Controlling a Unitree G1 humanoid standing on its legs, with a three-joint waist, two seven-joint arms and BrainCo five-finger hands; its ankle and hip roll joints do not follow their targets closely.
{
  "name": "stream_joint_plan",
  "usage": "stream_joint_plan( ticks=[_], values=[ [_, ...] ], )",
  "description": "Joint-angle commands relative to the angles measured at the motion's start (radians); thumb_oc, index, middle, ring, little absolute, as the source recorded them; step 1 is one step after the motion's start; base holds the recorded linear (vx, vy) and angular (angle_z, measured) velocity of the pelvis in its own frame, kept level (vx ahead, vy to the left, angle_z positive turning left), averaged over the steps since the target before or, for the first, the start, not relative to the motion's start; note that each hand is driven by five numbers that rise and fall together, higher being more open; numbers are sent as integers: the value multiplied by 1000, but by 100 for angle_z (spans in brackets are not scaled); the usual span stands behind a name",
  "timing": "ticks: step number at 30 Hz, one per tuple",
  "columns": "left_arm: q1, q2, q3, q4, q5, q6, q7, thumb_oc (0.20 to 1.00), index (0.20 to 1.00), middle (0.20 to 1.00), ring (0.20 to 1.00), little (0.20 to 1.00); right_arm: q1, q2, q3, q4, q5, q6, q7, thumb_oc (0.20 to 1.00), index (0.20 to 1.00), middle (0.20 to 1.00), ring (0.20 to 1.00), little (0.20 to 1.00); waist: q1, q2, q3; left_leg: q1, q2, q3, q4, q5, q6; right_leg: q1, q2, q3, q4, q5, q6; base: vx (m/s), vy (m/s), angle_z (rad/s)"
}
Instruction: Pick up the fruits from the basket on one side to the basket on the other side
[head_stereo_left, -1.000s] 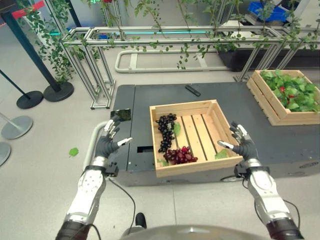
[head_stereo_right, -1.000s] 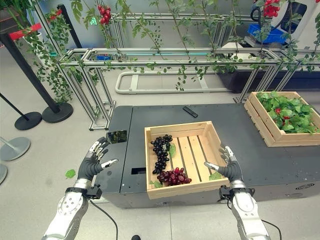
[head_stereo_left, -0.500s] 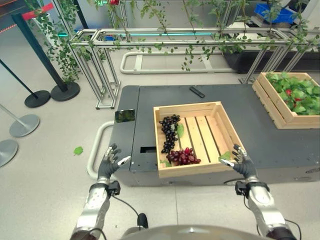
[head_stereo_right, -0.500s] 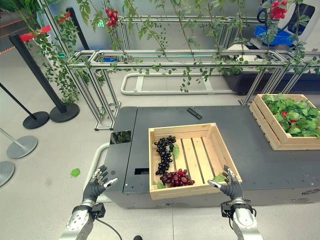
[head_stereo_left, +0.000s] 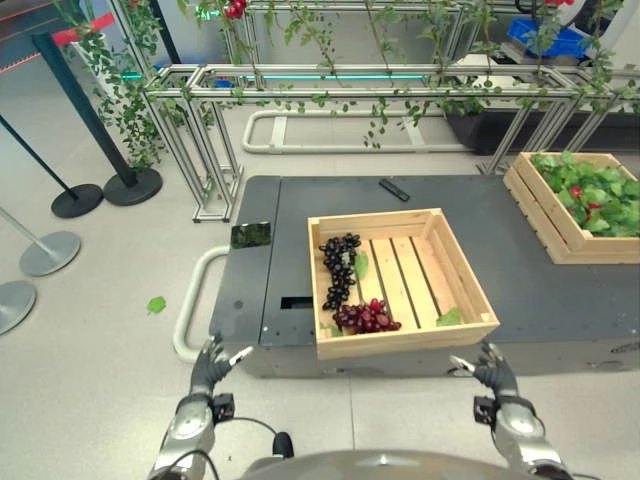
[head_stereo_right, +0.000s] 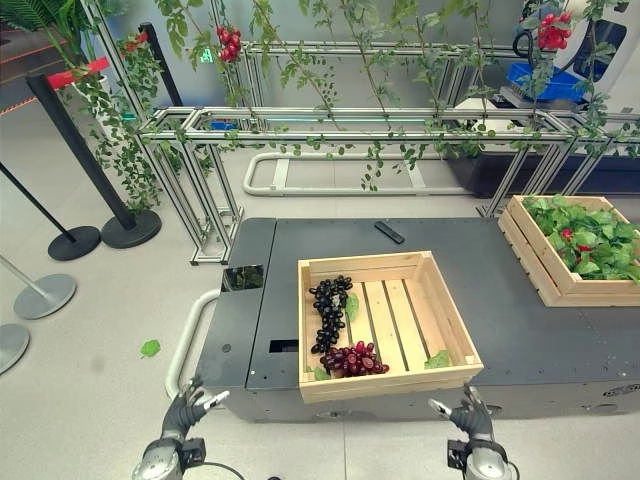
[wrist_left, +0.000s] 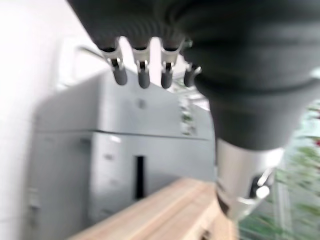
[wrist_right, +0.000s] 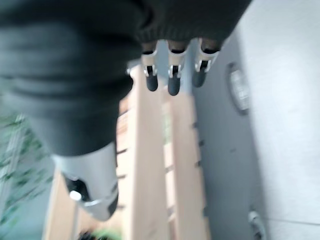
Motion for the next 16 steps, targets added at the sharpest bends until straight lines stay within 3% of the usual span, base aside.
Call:
stream_joint_plan(
  ticks=[1,6,16],
  values=[
    [-78,-13,13,109,78,-8,4,1000,1000,1000,1000,1000,-47,-30,-16,43,17,-29,-19,1000,1000,1000,1000,1000,0,6,-8,63,41,15,60,-115,-39,-51,16,-3,27,-15,23,-2,-1,6],
    [-88,-16,30,348,192,38,-13,1000,1000,1000,1000,1000,-58,-44,2,206,-29,6,4,1000,1000,1000,1000,1000,-2,9,-13,71,39,15,47,-114,-40,-46,18,-7,19,-13,24,9,4,4],
    [-83,-41,-1,367,196,45,-94,1000,1000,1000,1000,1000,-43,-19,79,273,-110,43,85,1000,1000,1000,1000,1000,1,7,-16,72,39,6,38,-111,-39,-44,19,-13,19,-14,23,0,0,0]
  ],
)
